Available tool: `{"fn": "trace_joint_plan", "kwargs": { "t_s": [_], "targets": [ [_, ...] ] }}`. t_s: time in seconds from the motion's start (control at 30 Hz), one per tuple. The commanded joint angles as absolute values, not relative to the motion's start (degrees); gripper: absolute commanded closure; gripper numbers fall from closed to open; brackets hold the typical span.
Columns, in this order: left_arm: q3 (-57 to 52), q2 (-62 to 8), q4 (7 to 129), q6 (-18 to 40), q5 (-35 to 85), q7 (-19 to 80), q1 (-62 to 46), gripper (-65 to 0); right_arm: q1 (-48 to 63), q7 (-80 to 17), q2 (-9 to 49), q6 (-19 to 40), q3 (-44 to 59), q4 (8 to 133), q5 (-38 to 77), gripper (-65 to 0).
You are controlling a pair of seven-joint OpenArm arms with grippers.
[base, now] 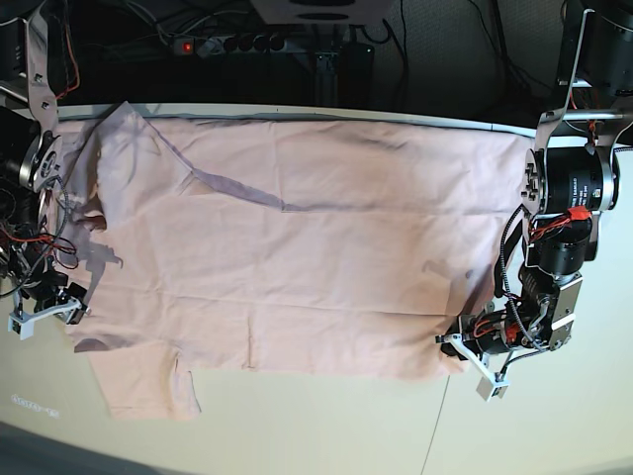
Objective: Fold the T-shirt properly
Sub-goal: 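Move the right gripper to the opposite side seam and grasp it, then fold the grasped side strip inward over the shirt body with both grippers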
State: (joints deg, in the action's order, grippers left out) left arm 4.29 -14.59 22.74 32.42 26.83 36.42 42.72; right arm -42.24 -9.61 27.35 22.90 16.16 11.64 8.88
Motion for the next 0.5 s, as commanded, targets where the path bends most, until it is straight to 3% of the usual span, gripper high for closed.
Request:
{"fn": "trace_joint_plan", "kwargs": {
  "t_s": [0.0,0.23,0.37,0.47],
  "targets": [
    [4.3,-15.0,23.5,34.0,27.3,36.2,44.7,0.0,-43.1,-12.2,26.9,24.3,16.3,11.8,7.7,-34.5],
    [4.3,-15.0,23.5,33.9,27.4,35.7,44.8,0.0,-43.1,-12.3,26.8,24.5,14.7,11.8,3.7,-34.2],
    [4.3,-15.0,23.5,33.9,27.4,35.6,44.8,0.0,-43.1,-12.2,27.0,24.4,9.8,11.9,1.1,-26.7],
    [4.3,-15.0,23.5,33.9,27.4,35.6,44.8,0.0,-43.2,-12.1,27.0,24.4,5.2,12.0,0.4,-25.8]
  ]
}}
